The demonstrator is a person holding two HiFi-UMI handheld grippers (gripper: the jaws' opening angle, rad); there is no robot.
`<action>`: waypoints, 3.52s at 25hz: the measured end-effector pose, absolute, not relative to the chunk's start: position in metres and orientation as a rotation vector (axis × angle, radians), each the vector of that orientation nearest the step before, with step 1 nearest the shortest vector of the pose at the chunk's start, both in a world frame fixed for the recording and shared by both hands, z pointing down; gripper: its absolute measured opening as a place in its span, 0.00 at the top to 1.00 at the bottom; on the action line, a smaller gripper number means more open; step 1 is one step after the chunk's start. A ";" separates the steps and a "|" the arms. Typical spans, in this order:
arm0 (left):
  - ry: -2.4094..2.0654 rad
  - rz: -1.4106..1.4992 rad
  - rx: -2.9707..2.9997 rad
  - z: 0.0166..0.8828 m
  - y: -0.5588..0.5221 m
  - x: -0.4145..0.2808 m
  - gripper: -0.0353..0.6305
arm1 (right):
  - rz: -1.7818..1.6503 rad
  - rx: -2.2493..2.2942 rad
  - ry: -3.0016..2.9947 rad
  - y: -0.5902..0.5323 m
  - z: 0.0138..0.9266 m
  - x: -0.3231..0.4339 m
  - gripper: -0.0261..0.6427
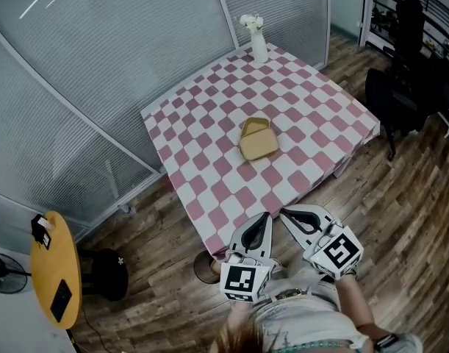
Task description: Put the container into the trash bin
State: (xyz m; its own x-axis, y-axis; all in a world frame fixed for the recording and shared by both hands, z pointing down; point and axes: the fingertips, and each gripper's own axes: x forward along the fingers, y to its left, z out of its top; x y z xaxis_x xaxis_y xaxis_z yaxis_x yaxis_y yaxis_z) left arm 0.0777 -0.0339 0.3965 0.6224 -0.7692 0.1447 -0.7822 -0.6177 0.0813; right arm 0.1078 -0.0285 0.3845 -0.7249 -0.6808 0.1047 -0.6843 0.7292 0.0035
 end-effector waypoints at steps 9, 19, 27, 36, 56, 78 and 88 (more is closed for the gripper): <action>-1.345 0.158 2.675 0.401 -0.049 0.062 0.94 | 0.099 1.055 -2.814 -0.044 0.390 0.093 0.97; -1.382 0.160 2.661 0.396 -0.127 0.076 0.94 | 0.085 1.034 -2.863 -0.126 0.386 0.107 0.97; -1.440 0.182 2.654 0.388 -0.200 0.088 0.94 | 0.064 0.973 -2.906 -0.201 0.376 0.116 0.97; -1.508 0.206 2.591 0.392 -0.242 0.087 0.94 | 0.088 0.868 -2.928 -0.247 0.381 0.114 0.97; -1.655 0.231 2.424 0.413 -0.286 0.096 0.94 | 0.122 0.714 -2.781 -0.323 0.454 0.138 0.97; -1.803 0.274 2.230 0.430 -0.290 0.074 0.94 | 0.300 0.624 -2.520 -0.388 0.580 0.166 0.97; -1.860 0.296 2.151 0.438 -0.279 0.066 0.94 | 0.601 0.549 -2.438 -0.398 0.644 0.173 0.61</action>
